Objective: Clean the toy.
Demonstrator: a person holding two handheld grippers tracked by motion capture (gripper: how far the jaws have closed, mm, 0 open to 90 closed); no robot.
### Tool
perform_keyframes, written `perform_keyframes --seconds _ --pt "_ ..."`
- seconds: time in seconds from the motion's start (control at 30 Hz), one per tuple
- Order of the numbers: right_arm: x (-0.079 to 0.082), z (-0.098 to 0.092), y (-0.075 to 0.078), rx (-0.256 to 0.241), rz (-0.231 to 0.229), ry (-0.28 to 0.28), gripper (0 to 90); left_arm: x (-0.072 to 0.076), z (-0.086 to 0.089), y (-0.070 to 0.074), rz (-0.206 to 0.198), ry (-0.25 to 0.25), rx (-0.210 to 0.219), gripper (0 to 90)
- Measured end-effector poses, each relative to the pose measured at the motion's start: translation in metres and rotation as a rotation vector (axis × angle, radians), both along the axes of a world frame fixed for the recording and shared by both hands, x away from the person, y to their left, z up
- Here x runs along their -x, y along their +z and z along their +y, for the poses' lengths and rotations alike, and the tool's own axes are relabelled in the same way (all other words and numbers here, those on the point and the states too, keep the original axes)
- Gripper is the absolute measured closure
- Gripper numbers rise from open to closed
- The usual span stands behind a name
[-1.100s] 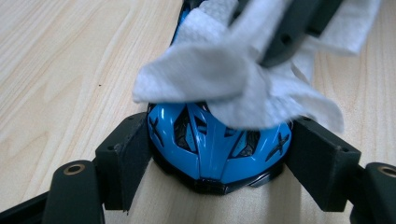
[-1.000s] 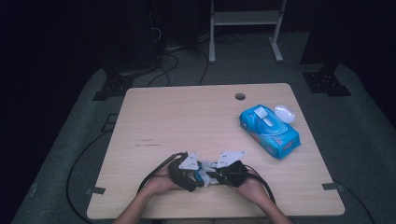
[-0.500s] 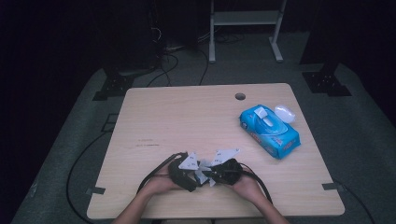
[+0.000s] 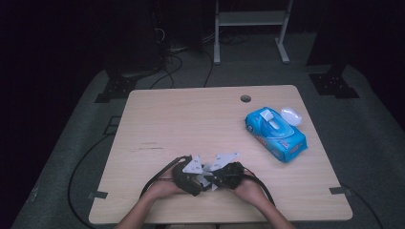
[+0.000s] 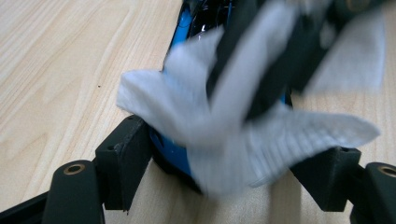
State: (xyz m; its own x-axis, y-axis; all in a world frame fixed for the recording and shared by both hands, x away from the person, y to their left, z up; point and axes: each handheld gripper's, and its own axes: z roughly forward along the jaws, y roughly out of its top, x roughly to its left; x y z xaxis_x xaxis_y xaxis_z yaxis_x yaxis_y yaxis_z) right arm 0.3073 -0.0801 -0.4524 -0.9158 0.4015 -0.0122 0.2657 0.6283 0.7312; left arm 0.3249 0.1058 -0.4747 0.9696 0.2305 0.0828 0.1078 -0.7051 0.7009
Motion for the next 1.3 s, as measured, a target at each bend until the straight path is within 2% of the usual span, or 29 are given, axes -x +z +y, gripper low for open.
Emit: perform_keyframes --seconds 0.07,0.13,0.2,0.23,0.33,0.43,0.53,0.57,0.63,0.7,0.73,0.77,0.83,0.9,1.0,1.07,1.1,1.23,1.3 --pt "0.000 -0.009 0.003 -0.004 0.003 -0.028 82.1 0.000 0.000 0.000 0.002 -0.001 0.006 25.2" --pt "0.001 -0.009 0.003 -0.009 0.007 -0.032 82.1 0.000 0.000 0.000 0.001 -0.002 0.005 25.2" --pt "0.002 -0.001 0.000 -0.003 0.011 -0.006 82.1 0.000 -0.001 0.000 0.001 0.001 0.000 25.2" --pt "0.004 0.012 -0.004 -0.003 0.000 0.020 82.0 0.000 -0.001 0.000 0.002 0.007 0.003 25.2" --pt "0.004 0.019 -0.004 0.021 -0.012 0.044 82.0 0.000 0.000 0.001 -0.005 -0.007 -0.015 25.2" --pt "0.000 0.005 0.001 0.026 -0.015 0.014 82.0 0.000 0.000 0.000 -0.002 -0.001 -0.003 25.2" --pt "-0.005 -0.013 0.006 -0.001 0.000 -0.046 82.1 0.000 0.000 0.000 -0.003 -0.004 -0.001 25.2" --pt "-0.004 -0.014 0.006 -0.001 0.000 -0.047 82.1 0.000 0.000 0.000 -0.002 -0.004 -0.002 25.2" --pt "-0.001 -0.009 0.005 0.014 -0.009 -0.037 82.1 0.000 0.000 0.000 -0.002 -0.002 -0.002 25.1" --pt "0.002 0.004 0.001 0.029 0.000 0.014 82.1 0.000 0.000 0.000 -0.003 -0.005 -0.008 25.2" --pt "0.004 0.010 -0.001 0.029 -0.018 0.025 82.1 0.000 -0.001 0.000 -0.002 0.000 -0.002 25.1" --pt "0.004 0.014 -0.002 0.029 -0.019 0.036 82.0 0.000 0.000 0.001 -0.005 -0.009 -0.013 25.2" --pt "0.003 0.017 -0.002 0.040 -0.017 0.045 82.0 0.000 0.000 0.000 -0.001 -0.002 -0.004 25.1" --pt "0.000 0.009 0.001 0.046 -0.017 0.027 82.1 0.000 0.000 0.000 -0.002 0.000 -0.003 25.2" --pt "-0.004 -0.008 0.007 0.045 -0.039 -0.046 82.1 0.000 0.000 0.000 -0.003 -0.002 -0.003 25.2" --pt "-0.004 -0.013 0.008 0.028 -0.020 -0.057 82.1 0.000 0.000 0.000 -0.003 -0.001 -0.003 25.2" --pt "-0.003 -0.011 0.007 0.036 -0.032 -0.049 82.1 0.000 0.000 0.000 -0.002 -0.001 -0.002 25.2" --pt "0.002 0.004 0.000 0.014 0.000 0.009 82.1 0.000 0.000 0.000 -0.002 -0.001 -0.002 25.2" --pt "0.005 0.008 -0.002 0.003 -0.001 0.010 82.0 0.000 0.000 0.000 -0.002 -0.001 -0.001 25.2"
